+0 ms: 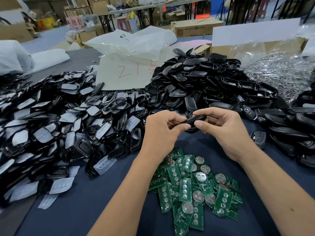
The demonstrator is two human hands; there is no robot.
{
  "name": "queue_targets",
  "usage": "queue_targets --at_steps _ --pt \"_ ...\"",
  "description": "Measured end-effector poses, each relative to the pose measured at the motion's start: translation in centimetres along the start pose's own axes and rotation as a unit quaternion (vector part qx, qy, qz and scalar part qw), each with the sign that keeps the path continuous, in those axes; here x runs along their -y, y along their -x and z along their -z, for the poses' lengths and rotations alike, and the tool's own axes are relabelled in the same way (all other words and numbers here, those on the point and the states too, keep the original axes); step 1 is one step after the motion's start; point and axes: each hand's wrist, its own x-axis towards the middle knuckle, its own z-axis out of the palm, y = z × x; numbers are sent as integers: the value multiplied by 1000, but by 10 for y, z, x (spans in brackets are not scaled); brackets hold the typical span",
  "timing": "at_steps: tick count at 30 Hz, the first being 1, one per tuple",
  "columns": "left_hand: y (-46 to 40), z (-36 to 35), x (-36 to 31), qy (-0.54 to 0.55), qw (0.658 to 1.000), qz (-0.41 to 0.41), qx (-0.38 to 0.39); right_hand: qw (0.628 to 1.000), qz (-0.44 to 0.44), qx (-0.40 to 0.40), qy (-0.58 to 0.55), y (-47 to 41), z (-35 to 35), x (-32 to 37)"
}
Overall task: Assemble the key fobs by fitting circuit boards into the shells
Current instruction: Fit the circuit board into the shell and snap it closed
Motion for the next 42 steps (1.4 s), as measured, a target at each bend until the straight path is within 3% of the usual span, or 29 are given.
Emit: queue_targets --at_steps 18,27,35,39,42 --pt "-3 6 7 -20 999 -11 38 1000 7 27 -8 1 -3 7" --pt "1 4 4 -107 989 -86 45 979 90 27 182 1 -8 2" --pt "4 0 0 -123 989 -75 39 968 105 58 221 1 -10 5" --pt "3 -2 1 -79 995 -60 32 971 108 24 211 2 -13 4" --pt "1 -5 0 16 1000 16 3 989 77 -23 127 2 -14 2"
